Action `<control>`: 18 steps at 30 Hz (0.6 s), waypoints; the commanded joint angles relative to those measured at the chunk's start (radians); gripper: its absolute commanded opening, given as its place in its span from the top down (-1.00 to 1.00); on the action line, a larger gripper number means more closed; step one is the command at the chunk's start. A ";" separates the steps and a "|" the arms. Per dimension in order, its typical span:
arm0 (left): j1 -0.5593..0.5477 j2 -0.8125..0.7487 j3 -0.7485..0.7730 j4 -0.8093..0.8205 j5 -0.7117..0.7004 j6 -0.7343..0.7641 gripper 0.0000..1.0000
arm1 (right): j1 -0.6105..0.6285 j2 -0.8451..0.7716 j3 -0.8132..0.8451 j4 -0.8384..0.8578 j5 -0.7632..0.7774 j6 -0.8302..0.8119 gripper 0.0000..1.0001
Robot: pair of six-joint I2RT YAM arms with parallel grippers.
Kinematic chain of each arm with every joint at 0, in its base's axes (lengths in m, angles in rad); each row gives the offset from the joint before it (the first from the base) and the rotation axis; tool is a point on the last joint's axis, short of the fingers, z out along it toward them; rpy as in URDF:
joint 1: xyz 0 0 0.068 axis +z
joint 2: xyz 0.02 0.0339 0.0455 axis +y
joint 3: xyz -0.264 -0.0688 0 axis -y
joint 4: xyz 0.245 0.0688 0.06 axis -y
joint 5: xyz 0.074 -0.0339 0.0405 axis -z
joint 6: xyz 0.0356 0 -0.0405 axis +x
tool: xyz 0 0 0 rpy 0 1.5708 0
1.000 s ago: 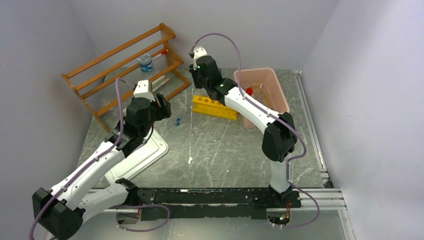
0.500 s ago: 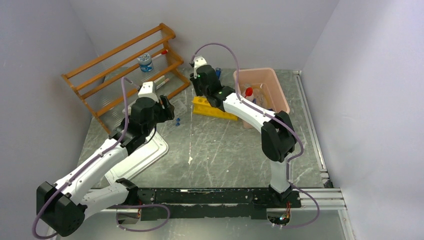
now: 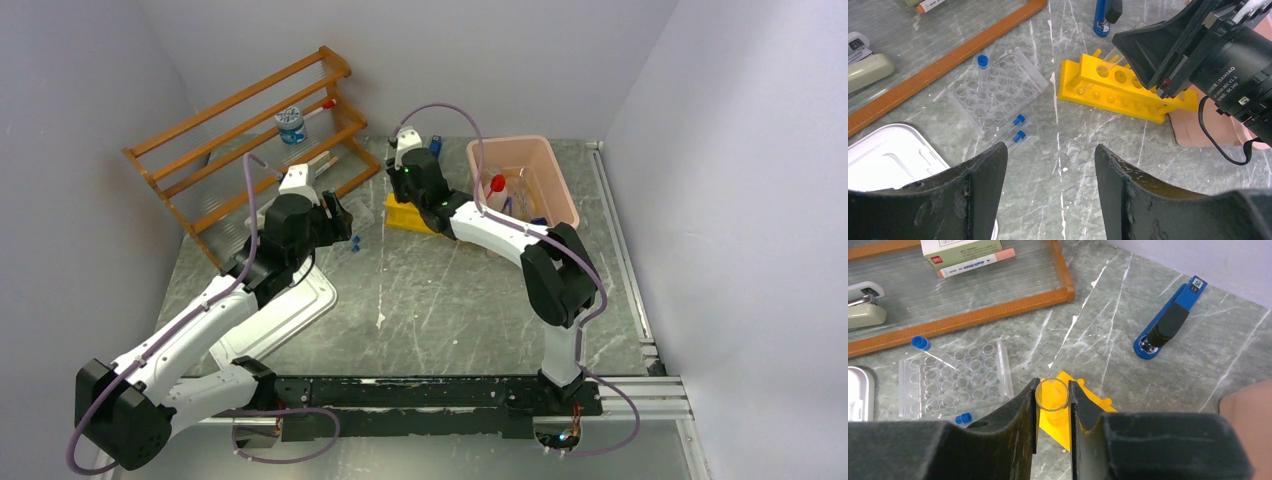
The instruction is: Organize the chemistry lab equipment
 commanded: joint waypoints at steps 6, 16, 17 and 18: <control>0.007 0.018 -0.023 0.057 0.050 -0.015 -0.42 | -0.022 -0.042 -0.055 0.049 0.026 0.046 0.17; 0.007 0.147 0.007 0.058 0.143 0.112 -0.55 | -0.061 -0.154 0.098 -0.141 0.025 0.147 -0.38; 0.007 0.170 0.013 0.047 0.153 0.120 -0.55 | -0.064 -0.173 0.098 -0.153 0.023 0.157 -0.39; 0.007 0.198 0.021 0.034 0.158 0.125 -0.55 | -0.067 -0.185 0.094 -0.160 0.020 0.164 -0.39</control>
